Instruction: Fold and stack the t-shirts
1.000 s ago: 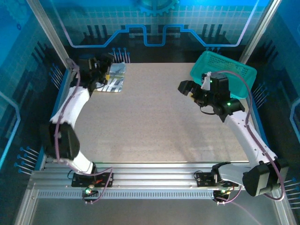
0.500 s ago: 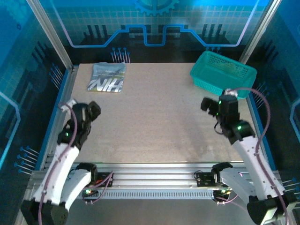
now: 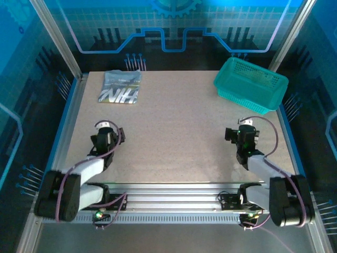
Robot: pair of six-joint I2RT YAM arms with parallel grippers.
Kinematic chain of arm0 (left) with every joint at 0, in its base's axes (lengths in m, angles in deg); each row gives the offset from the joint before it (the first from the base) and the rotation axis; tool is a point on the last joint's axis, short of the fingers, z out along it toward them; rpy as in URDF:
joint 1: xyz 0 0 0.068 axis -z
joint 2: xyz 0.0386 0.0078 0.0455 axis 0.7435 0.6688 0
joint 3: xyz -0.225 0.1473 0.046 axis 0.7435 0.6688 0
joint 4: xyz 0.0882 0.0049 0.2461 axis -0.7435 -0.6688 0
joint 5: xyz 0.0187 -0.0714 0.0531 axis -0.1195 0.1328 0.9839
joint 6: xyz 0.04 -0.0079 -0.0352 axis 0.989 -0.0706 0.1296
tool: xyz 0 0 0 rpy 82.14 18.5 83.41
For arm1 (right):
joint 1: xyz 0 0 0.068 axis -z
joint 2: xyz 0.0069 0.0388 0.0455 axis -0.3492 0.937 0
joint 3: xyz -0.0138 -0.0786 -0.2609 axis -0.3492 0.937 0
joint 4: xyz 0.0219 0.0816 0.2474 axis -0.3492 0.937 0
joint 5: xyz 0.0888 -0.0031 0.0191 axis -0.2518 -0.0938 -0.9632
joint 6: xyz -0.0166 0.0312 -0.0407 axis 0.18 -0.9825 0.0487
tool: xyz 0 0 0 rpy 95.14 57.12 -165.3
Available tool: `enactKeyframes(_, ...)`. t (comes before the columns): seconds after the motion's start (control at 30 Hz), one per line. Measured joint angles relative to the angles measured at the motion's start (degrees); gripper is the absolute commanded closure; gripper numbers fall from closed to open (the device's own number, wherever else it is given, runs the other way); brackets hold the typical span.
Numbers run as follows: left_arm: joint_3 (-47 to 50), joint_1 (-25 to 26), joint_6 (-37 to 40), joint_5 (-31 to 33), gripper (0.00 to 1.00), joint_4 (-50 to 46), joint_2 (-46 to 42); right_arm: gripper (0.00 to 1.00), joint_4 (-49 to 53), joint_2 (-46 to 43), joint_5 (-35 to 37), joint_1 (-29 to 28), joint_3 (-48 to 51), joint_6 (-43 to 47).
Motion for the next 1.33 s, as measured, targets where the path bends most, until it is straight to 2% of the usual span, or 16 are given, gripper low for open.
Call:
enactKeyframes(0.07, -3.3, -0.7, 0.5, -1.4, 0.01, 1.7, 4.9, 0.00, -3.7, 4.3, -2.4, 1.6, -1.3, 0.0)
enactKeyframes(0.17, -5.9, -1.9, 2.1, -3.3, 0.01, 7.1, 7.7, 0.00, -9.8, 9.0, -5.8, 2.3, -2.6, 0.0)
enactKeyframes(0.3, -1.0, -4.7, 2.4, -4.1, 0.01, 20.3, 8.0, 0.00, -17.2, 13.1, -8.3, 0.9, -2.6, 1.6)
enactKeyframes(0.43, 2.6, -5.6, 2.5, -5.1, 0.01, 26.1, 9.8, 0.00, -22.9, 16.5, -10.9, -0.9, -2.6, 3.6)
enactKeyframes(0.67, 1.8, -5.7, 4.6, -11.6, 0.01, 33.9, 17.1, 0.00, -22.5, 18.6, -12.4, -0.8, -4.2, 4.8)
enactKeyframes(0.83, -0.1, -5.6, 6.4, -16.5, 0.01, 32.1, 17.7, 0.00, -22.5, 18.6, -12.4, -0.9, -4.6, 5.2)
enactKeyframes(1.33, -2.3, -5.5, 6.4, -16.5, 0.01, 30.3, 17.7, 0.00, -22.3, 18.6, -12.3, -1.2, -4.9, 5.7)
